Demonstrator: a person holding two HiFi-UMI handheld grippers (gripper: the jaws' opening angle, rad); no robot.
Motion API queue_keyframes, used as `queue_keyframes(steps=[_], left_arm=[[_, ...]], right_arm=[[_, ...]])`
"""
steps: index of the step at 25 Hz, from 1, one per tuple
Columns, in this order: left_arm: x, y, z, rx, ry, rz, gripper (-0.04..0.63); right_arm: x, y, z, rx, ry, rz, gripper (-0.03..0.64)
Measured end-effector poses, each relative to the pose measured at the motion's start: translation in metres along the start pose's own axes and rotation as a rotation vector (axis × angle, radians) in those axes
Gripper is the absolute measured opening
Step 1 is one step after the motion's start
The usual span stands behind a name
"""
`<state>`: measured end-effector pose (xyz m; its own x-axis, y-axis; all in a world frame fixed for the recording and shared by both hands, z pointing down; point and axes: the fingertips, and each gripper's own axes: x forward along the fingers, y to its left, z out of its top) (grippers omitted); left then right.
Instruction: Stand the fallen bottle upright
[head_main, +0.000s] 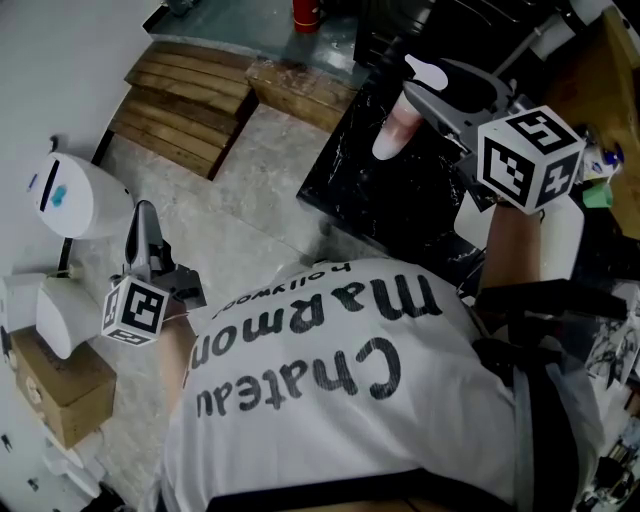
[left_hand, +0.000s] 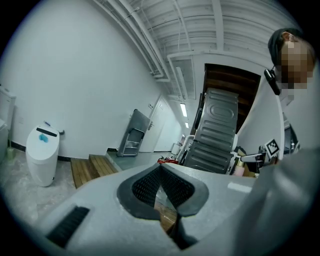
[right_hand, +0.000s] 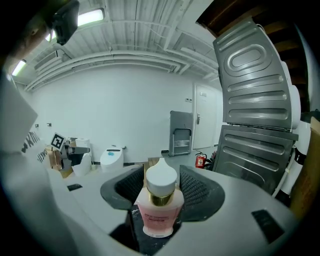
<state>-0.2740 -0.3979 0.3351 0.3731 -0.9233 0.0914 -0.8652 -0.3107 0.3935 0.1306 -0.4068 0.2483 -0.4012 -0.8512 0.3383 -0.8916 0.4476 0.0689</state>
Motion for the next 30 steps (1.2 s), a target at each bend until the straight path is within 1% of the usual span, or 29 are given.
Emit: queue_keyframes(steps=[3, 7, 10, 14, 18, 20, 22, 25, 26, 27, 28, 30], left_arm=[[0.006, -0.001, 0.005, 0.0, -0.005, -0.015, 0.015], [0.017, -0.004, 0.01, 0.008, -0.01, -0.044, 0.015], [0.026, -0.007, 0.011, 0.019, -0.01, -0.071, 0.015], [0.036, -0.009, 0.015, 0.04, -0.007, -0.106, 0.015], [0.029, 0.004, 0.034, 0.046, 0.016, -0.157, 0.015], [0.021, 0.012, 0.042, 0.059, 0.025, -0.175, 0.015], [0.017, 0.018, 0.046, 0.062, 0.024, -0.193, 0.015], [0.016, 0.019, 0.043, 0.052, 0.041, -0.242, 0.015], [0.015, 0.018, 0.041, 0.05, 0.051, -0.263, 0.015], [0.014, 0.017, 0.039, 0.048, 0.06, -0.282, 0.015], [0.013, 0.017, 0.037, 0.044, 0.067, -0.301, 0.015], [0.012, 0.018, 0.034, 0.034, 0.078, -0.335, 0.015]], right_arm=[[-0.003, -0.004, 0.002, 0.022, -0.018, -0.022, 0.219], [-0.007, -0.012, 0.0, 0.099, -0.066, -0.036, 0.249], [-0.012, -0.023, -0.005, 0.167, -0.127, -0.068, 0.25], [-0.021, -0.032, -0.006, 0.22, -0.241, -0.113, 0.253], [-0.044, -0.015, 0.017, 0.297, -0.393, -0.152, 0.253], [-0.059, -0.002, 0.028, 0.355, -0.492, -0.152, 0.253], [-0.074, 0.008, 0.034, 0.389, -0.579, -0.156, 0.253], [-0.095, 0.019, 0.035, 0.394, -0.639, -0.221, 0.251], [-0.102, 0.025, 0.035, 0.392, -0.654, -0.245, 0.231], [-0.108, 0.031, 0.036, 0.391, -0.671, -0.263, 0.195], [-0.113, 0.039, 0.038, 0.393, -0.687, -0.275, 0.179], [-0.122, 0.054, 0.039, 0.406, -0.714, -0.297, 0.175]])
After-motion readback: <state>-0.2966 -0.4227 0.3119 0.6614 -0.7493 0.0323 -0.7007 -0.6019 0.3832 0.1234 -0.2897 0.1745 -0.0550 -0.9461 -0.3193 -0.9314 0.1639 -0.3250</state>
